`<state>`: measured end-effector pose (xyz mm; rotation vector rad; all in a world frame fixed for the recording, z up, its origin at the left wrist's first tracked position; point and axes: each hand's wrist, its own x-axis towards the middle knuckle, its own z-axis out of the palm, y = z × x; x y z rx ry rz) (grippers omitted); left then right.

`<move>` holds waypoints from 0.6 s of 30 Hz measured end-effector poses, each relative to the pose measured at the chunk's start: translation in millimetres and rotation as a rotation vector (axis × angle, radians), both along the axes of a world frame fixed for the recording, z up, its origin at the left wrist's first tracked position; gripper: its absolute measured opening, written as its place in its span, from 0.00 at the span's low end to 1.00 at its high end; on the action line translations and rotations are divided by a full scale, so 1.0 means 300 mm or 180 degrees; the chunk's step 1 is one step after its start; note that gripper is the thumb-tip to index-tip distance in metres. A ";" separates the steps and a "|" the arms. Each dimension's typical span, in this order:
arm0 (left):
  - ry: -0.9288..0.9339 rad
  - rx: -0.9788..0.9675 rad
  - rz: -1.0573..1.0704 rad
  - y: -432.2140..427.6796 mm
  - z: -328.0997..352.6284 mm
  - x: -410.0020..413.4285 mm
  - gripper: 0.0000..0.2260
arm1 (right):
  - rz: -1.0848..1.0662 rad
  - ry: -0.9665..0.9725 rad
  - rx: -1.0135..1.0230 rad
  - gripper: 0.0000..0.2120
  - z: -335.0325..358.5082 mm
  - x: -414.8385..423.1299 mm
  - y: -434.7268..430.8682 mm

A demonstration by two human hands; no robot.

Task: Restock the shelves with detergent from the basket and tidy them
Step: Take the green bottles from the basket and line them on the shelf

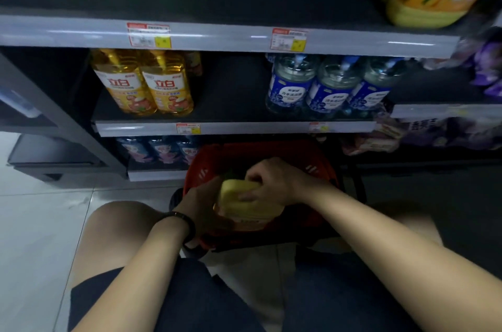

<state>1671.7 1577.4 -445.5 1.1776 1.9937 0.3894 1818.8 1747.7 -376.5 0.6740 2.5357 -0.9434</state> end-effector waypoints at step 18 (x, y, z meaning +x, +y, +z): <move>-0.1544 0.2307 0.1775 0.044 0.520 0.168 0.34 | -0.1297 0.2351 -0.0558 0.25 0.546 0.190 0.148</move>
